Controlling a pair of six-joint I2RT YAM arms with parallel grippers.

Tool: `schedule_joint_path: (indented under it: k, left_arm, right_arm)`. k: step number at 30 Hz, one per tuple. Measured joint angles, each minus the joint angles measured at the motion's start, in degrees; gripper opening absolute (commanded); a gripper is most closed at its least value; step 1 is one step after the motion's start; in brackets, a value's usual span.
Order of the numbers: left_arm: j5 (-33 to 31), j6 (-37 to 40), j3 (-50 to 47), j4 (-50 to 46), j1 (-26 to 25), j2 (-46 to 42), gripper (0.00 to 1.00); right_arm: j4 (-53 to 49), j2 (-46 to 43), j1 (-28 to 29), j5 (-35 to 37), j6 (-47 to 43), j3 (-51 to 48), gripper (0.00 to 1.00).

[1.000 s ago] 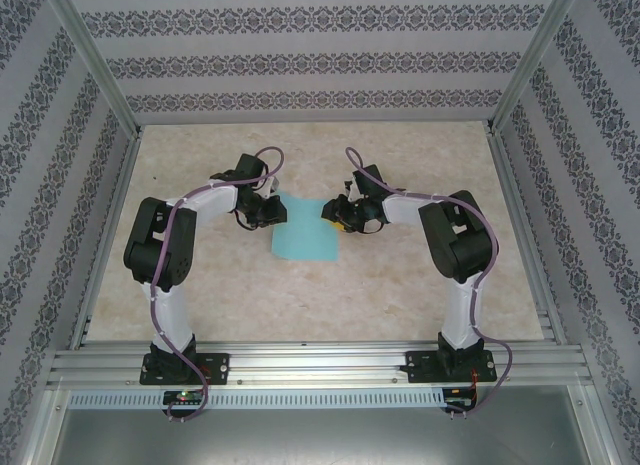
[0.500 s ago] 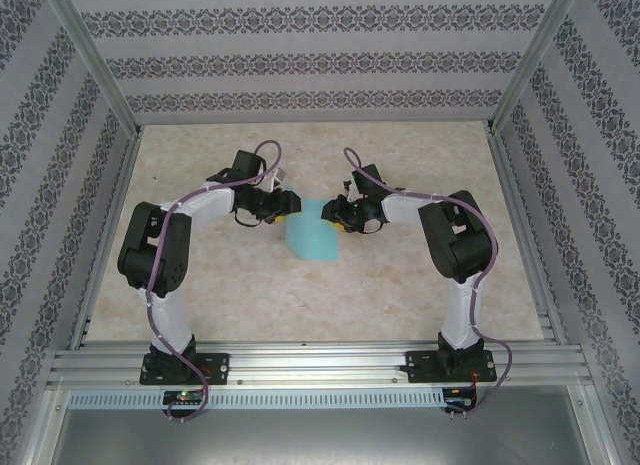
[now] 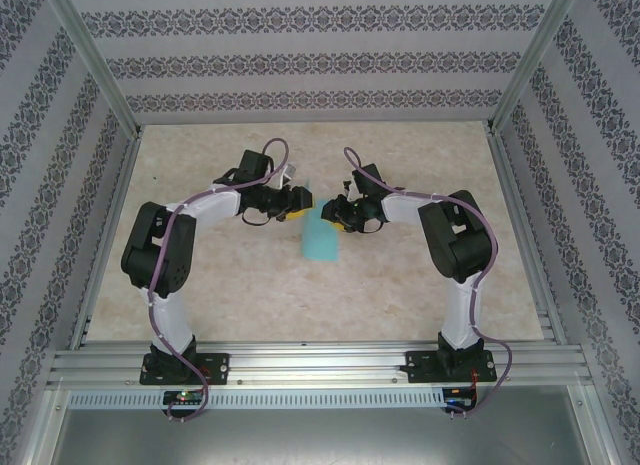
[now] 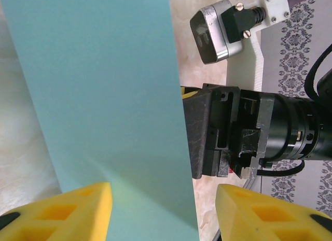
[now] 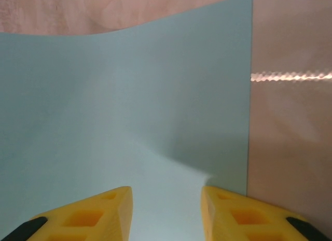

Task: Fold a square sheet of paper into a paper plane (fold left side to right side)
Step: First fold in half a square sheet of paper at the center of the table.

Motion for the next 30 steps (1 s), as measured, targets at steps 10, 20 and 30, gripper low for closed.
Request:
schedule_joint_path:
  k: [10,20,30]
  left_arm:
    - [0.11,-0.83,-0.07,1.44,-0.68,2.25,0.57]
    - [0.09,-1.75,-0.07,2.95,-1.4,3.04,0.57]
    - [0.07,-1.9,-0.07,2.95,-1.49,3.54,0.57]
  right_arm:
    - [-0.48,-2.84,-3.98,-2.36,0.04,-1.22,0.46]
    - [5.68,-6.03,-4.02,-7.56,3.93,-1.92,0.49]
    - [10.25,-5.92,-3.02,-9.03,6.73,-1.92,0.48]
